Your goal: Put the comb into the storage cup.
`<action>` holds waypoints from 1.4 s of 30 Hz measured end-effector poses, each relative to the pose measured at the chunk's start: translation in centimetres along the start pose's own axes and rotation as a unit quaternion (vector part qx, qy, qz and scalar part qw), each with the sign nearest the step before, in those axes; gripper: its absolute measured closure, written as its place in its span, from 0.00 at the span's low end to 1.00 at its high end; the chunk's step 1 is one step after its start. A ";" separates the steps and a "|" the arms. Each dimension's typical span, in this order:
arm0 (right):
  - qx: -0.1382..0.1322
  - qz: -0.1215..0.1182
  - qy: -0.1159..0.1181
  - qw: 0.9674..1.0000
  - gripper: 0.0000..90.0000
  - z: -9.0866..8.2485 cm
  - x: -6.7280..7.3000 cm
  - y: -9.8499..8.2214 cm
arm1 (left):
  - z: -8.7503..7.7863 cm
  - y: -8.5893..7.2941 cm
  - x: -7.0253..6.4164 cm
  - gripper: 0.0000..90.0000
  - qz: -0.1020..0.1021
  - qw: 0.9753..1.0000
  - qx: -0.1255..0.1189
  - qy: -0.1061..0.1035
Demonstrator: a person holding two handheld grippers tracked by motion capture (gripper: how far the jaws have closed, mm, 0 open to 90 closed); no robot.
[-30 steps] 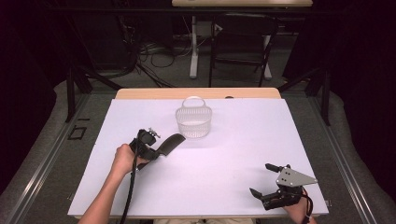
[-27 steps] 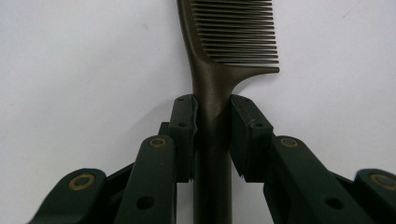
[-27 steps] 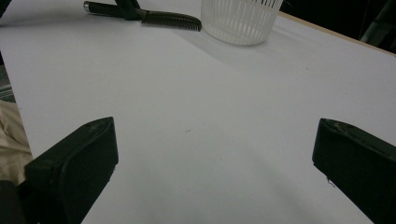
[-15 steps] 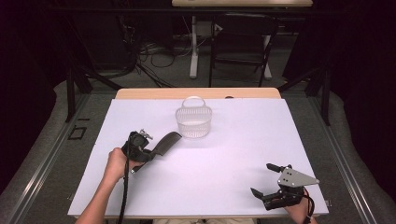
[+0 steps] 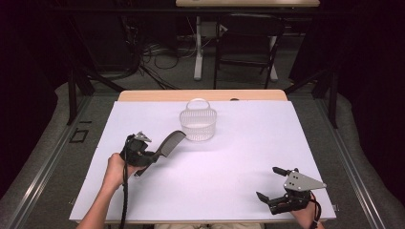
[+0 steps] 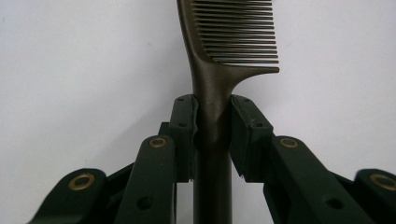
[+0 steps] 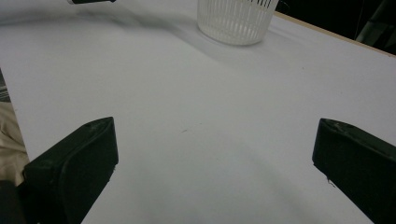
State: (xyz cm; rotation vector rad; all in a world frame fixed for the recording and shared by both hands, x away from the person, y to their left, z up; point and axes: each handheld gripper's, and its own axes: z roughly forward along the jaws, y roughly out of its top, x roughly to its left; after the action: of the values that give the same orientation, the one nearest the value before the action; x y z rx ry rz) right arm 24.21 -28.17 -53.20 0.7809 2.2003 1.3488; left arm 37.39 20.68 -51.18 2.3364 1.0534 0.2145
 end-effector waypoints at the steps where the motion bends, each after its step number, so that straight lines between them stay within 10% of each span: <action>1: 0.000 0.000 0.000 1.000 0.00 0.0 0.0 0.0 | -0.1 -0.1 0.1 0.80 -0.005 1.000 -0.008 0.002; 26: 0.000 0.000 0.000 1.000 0.00 0.3 0.0 0.0 | -1.1 -0.7 -0.3 0.80 -0.010 0.996 -0.084 0.001; 42: 0.003 0.015 0.003 1.000 0.00 0.7 -0.4 -0.2 | -1.8 -0.9 -0.5 0.80 -0.002 0.990 -0.144 0.011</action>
State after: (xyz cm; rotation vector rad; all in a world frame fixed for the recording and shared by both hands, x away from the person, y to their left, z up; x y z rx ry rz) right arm 24.89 -28.08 -53.59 0.8152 2.2070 1.3609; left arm 35.79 21.52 -50.17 2.0758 0.9682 0.3657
